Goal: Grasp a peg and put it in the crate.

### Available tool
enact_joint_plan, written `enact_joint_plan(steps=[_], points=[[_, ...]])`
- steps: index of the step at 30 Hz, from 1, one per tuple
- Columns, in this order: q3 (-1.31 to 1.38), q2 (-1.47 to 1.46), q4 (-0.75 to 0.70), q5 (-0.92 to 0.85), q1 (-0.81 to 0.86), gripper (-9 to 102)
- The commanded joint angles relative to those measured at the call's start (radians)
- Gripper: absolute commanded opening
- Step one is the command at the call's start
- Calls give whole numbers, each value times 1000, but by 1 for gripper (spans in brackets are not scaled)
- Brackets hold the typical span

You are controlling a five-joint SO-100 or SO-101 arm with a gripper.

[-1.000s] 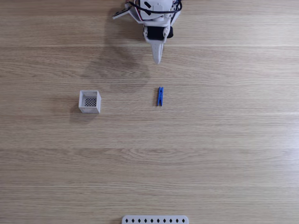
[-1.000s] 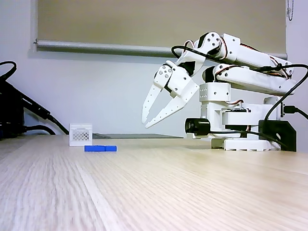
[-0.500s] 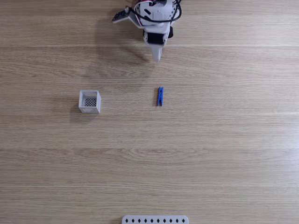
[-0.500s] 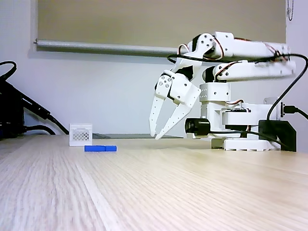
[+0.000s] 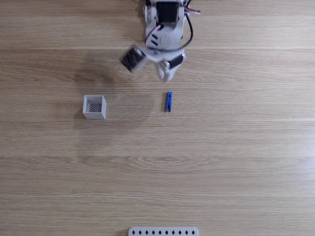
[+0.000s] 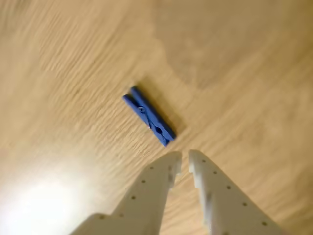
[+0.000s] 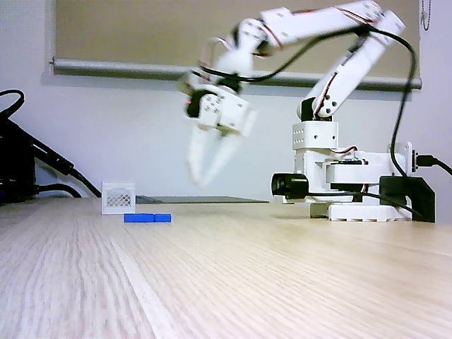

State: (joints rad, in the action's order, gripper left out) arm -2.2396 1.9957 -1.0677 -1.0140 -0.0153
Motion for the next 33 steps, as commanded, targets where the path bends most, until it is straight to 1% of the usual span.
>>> enact_joint_plan(steps=[1,4,7,12,14,17,20,23,29,33], points=[[149,-72,15,-448,11,0],[147,-112,14,-643,11,0],[149,-123,14,-721,9,0],[149,-138,29,-721,-6,2],[149,-155,31,-721,-6,5],[158,-183,34,-721,6,14],[161,-193,35,-721,8,19],[160,-196,57,-721,-2,20],[147,-212,153,-719,-5,20],[153,-247,196,-673,-6,20]])
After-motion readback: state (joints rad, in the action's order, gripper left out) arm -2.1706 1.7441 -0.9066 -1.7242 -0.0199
